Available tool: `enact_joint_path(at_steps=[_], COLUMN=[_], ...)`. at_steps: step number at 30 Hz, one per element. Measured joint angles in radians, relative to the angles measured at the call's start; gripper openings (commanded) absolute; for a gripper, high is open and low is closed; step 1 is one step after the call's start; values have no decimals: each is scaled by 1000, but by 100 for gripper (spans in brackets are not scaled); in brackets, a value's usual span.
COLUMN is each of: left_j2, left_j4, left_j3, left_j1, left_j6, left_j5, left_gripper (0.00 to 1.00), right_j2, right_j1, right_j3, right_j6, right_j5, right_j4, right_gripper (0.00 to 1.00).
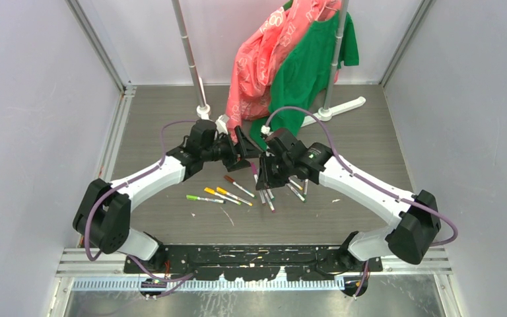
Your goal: Open the pen caps
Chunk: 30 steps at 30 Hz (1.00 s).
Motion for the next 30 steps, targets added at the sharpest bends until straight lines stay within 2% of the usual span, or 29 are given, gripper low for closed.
enact_joint_path(at_steps=[8, 15, 24, 26, 27, 28, 30], left_j2=[3, 3, 3, 2, 0, -2, -6], left_j4=[0, 0, 0, 0, -1, -1, -5], left_j3=[-2, -2, -23, -29, -32, -35, -39], left_j1=[-3, -3, -3, -3, -3, -3, -2], left_j6=[-4, -5, -1, 0, 0, 0, 9], left_j5=[4, 13, 14, 14, 14, 14, 10], left_gripper=[70, 57, 31, 21, 8, 0, 0], right_j2=[67, 121, 126, 126, 126, 126, 126], right_j1=[0, 0, 0, 0, 0, 0, 0], right_j3=[63, 90, 95, 95, 95, 95, 97], right_j6=[-16, -30, -34, -34, -33, -33, -33], right_j5=[-10, -16, -15, -14, -14, -14, -14], right_j4=[36, 49, 66, 71, 72, 74, 75], right_gripper=[1, 1, 1, 1, 1, 1, 1])
